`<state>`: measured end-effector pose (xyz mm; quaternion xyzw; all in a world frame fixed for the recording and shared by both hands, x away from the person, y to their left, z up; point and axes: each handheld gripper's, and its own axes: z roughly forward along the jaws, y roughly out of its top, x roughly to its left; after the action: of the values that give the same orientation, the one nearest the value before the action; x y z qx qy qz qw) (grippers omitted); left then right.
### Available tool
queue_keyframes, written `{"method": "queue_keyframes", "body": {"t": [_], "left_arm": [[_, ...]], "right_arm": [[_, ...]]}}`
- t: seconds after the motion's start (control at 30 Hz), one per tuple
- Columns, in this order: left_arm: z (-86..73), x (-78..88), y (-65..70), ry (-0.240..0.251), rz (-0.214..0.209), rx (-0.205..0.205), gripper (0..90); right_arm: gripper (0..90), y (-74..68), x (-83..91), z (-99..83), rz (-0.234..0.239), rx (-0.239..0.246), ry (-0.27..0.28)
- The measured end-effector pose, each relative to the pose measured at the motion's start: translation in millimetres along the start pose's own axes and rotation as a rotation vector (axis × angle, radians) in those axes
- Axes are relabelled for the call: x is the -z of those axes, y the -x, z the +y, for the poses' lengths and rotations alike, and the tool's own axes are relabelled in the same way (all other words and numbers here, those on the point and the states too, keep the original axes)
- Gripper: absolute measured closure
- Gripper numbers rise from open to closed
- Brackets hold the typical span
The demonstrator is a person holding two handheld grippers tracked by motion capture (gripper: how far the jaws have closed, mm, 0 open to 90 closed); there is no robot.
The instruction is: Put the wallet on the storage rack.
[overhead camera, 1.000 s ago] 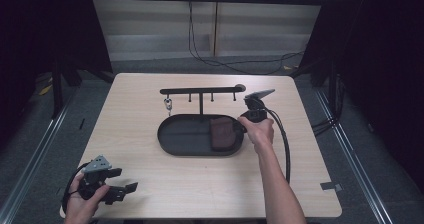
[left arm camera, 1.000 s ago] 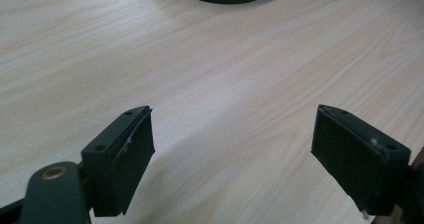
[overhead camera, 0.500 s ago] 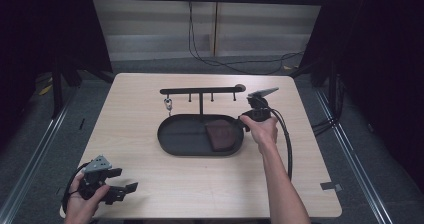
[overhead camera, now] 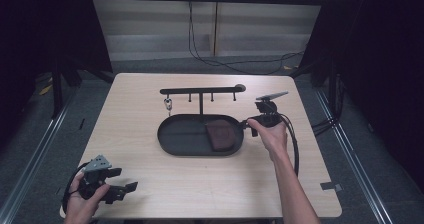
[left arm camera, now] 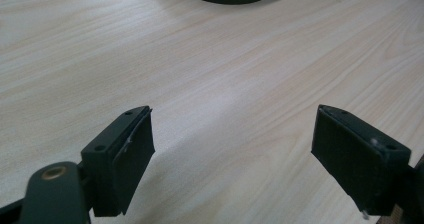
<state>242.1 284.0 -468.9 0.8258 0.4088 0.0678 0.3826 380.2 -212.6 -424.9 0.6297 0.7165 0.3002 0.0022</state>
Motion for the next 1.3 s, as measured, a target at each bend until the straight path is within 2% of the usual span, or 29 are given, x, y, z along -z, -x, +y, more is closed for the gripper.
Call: {"method": "queue_keyframes", "body": {"t": [0.2,0.4,0.47,0.57,0.63,0.7,0.93,1.3], "left_arm": [[0.1,-0.2,-0.5,0.003,0.009,0.003,16.5],[0.1,-0.3,-0.6,0.008,0.013,0.012,16.5],[0.1,-0.6,-0.7,0.01,0.014,0.018,16.5],[0.2,-0.4,-0.6,0.007,0.015,0.019,16.5],[0.4,-0.3,-0.8,0.004,0.018,0.03,16.6],[0.2,-0.2,-1.6,0.0,0.019,0.035,16.6],[0.2,-0.6,-1.0,0.006,0.028,0.044,16.6],[0.3,-1.2,-2.6,0.007,0.038,0.063,16.6]], "right_arm": [[20.0,0.4,9.5,-10.1,-0.012,0.038,0.042],[16.3,-5.9,21.6,-20.1,0.011,0.084,0.086],[16.0,-5.8,23.5,-26.1,0.017,0.092,0.094],[16.3,-3.5,25.6,-34.5,0.003,0.101,0.083],[16.5,-1.8,28.7,-40.8,0.017,0.101,0.096],[18.0,-1.3,31.8,-46.2,-0.006,0.108,0.096],[19.3,1.7,41.4,-67.1,-0.025,0.127,0.122],[18.0,6.4,48.3,-100.3,-0.033,0.124,0.152]]}}
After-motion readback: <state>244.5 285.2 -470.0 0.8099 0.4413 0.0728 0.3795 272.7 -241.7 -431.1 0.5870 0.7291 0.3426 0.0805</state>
